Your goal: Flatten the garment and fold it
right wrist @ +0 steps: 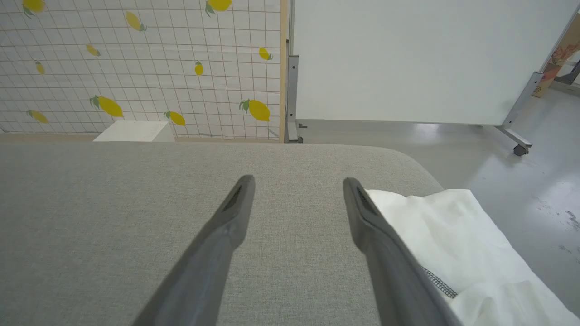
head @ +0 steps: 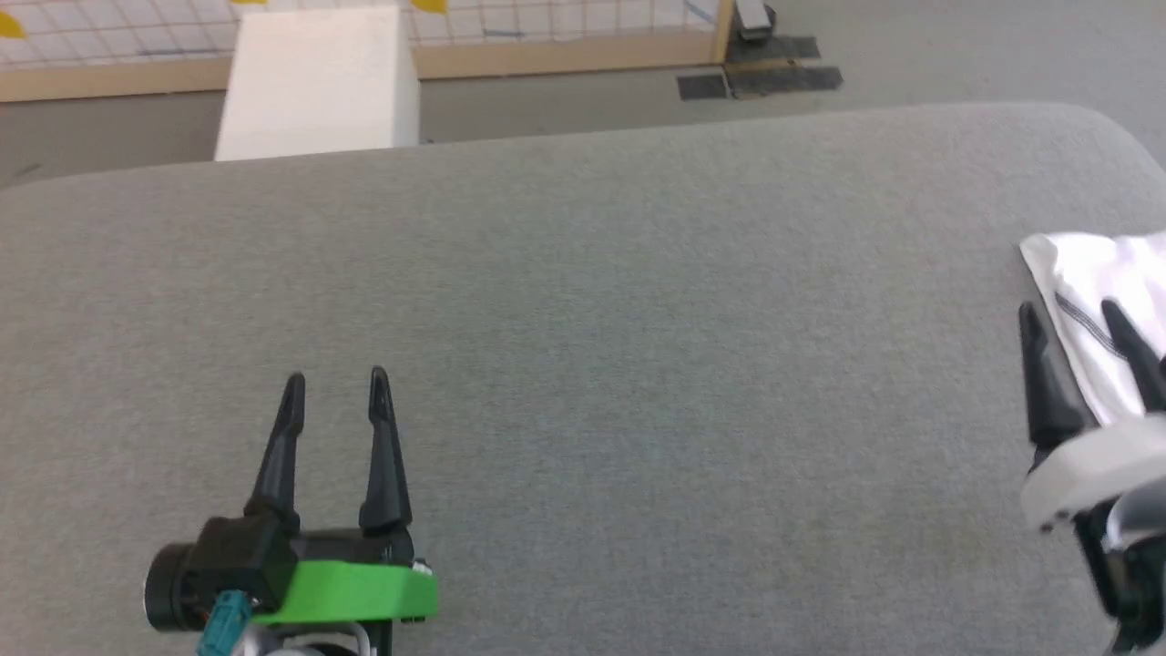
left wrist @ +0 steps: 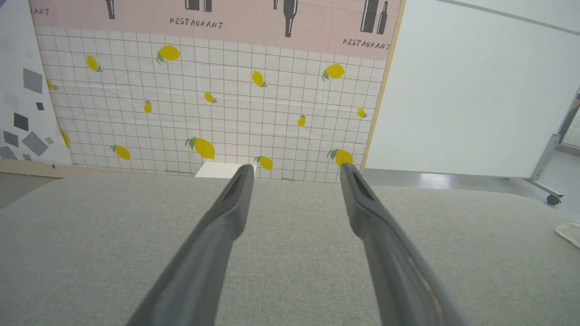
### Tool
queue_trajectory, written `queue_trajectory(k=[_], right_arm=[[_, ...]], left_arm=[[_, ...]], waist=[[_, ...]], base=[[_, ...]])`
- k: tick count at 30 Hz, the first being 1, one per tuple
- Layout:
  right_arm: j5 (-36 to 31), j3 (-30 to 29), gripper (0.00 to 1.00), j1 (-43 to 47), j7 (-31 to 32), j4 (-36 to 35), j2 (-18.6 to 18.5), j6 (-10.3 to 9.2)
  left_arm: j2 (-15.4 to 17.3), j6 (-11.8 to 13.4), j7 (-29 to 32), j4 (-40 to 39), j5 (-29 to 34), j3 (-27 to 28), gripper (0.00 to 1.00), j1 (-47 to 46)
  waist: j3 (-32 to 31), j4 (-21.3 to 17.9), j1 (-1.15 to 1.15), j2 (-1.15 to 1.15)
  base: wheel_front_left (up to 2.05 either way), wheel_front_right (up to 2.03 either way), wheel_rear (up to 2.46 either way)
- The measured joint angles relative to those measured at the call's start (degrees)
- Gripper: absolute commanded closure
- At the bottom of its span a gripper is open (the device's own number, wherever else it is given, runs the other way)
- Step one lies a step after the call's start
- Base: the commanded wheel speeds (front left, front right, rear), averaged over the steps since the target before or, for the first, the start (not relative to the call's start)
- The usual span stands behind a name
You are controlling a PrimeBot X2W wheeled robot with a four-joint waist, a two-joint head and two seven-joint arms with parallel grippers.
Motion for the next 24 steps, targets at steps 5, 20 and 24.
queue_trajectory(k=[5,20,24], right_arm=[[-3.92,0.44,0.0,4.79,-5.61,-1.43,2.94,0.0],[-7.28,3.02,0.0,14.08,-15.6,2.32,5.95,0.0],[-5.93,3.34,0.0,14.07,-16.31,3.56,5.97,0.0]], left_arm=[[0.0,-0.08,0.0,3.24,0.75,-0.12,0.0,1.76],[-0.09,-1.1,0.0,7.03,1.57,-1.6,0.0,5.16],[-0.1,-1.1,0.0,7.22,1.57,-1.55,0.0,5.54]], waist=[[-1.46,1.82,0.0,0.0],[-5.93,4.57,0.0,0.0],[-6.54,4.58,0.0,0.0]], base=[[0.0,0.0,0.0],[0.0,0.0,0.0],[0.0,0.0,0.0]])
